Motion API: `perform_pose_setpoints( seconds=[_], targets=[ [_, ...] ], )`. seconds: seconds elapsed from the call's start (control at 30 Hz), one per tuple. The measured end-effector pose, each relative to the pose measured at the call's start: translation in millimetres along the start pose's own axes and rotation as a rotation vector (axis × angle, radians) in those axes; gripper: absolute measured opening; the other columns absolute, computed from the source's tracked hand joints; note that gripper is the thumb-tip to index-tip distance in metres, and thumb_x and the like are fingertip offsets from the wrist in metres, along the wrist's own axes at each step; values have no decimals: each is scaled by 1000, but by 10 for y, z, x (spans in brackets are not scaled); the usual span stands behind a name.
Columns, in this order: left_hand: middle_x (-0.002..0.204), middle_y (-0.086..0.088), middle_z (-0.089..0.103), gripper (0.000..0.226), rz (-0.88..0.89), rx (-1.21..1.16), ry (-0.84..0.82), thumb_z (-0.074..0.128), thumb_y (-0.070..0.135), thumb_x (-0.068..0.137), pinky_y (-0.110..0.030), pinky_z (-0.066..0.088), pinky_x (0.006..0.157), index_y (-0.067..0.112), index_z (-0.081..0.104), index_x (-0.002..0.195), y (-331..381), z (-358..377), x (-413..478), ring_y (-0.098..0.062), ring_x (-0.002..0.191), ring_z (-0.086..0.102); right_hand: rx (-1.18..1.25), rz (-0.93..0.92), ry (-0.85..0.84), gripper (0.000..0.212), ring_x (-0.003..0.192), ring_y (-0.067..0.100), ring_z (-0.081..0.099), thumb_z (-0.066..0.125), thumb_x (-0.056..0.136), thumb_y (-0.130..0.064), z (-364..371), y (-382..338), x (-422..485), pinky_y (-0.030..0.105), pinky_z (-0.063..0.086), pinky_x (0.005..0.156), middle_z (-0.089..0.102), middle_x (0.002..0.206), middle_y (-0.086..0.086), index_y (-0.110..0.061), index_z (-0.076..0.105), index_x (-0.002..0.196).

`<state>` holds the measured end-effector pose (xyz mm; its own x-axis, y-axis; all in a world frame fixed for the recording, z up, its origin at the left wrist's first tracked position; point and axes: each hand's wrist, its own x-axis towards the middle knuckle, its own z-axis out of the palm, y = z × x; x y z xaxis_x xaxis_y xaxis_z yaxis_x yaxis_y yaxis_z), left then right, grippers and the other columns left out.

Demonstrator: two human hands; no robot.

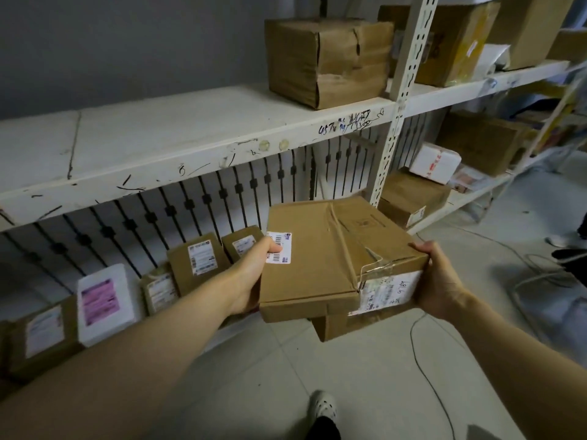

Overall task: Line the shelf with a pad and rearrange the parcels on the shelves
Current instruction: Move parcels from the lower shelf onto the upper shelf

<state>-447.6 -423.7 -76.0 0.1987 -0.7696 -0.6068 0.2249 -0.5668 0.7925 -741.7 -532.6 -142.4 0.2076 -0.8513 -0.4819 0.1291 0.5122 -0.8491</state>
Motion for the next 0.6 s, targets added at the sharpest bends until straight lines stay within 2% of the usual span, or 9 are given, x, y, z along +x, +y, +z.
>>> perform_pose_setpoints(
  seconds=[0.1, 0.2, 0.3, 0.37, 0.5, 0.6],
  targets=[
    [87, -15, 78, 31, -49, -48, 99, 55, 37, 91, -38, 52, 86, 13, 70, 104, -92, -257, 172, -30, 84, 70, -51, 52, 36, 84, 118, 39, 65, 71, 52, -58, 104, 69, 220, 56, 43, 106, 69, 124, 18, -14, 64, 123],
    [98, -18, 76, 39, -87, -105, 202, 56, 40, 90, -43, 53, 90, 11, 67, 113, -165, -549, 331, -33, 93, 69, -103, 90, 48, 89, 121, 40, 63, 68, 59, -61, 214, 129, 467, 57, 45, 105, 67, 130, 19, -15, 59, 135],
    [108, -19, 73, 40, -96, -183, 292, 52, 37, 94, -46, 52, 88, 12, 63, 123, -240, -805, 505, -35, 100, 67, -108, 124, 47, 82, 117, 39, 66, 66, 62, -61, 336, 172, 708, 54, 48, 102, 70, 125, 18, -17, 61, 130],
    [109, -19, 71, 36, -110, -219, 351, 49, 35, 96, -46, 50, 84, 13, 61, 123, -276, -938, 623, -34, 97, 65, -102, 138, 57, 85, 117, 37, 66, 68, 60, -63, 407, 185, 867, 53, 45, 106, 71, 124, 17, -17, 61, 132],
    [118, -19, 68, 33, -162, -263, 419, 46, 34, 97, -55, 45, 103, 15, 59, 122, -333, -1088, 850, -37, 109, 63, -108, 156, 71, 86, 116, 34, 66, 66, 57, -64, 551, 155, 1214, 53, 47, 103, 72, 122, 13, -22, 61, 132],
    [116, -18, 66, 26, -176, -285, 449, 43, 29, 100, -52, 45, 98, 16, 55, 120, -337, -1127, 1055, -35, 110, 60, -119, 175, 78, 73, 113, 33, 66, 63, 68, -64, 683, 85, 1462, 49, 51, 99, 72, 120, 12, -20, 63, 126]
  ],
)
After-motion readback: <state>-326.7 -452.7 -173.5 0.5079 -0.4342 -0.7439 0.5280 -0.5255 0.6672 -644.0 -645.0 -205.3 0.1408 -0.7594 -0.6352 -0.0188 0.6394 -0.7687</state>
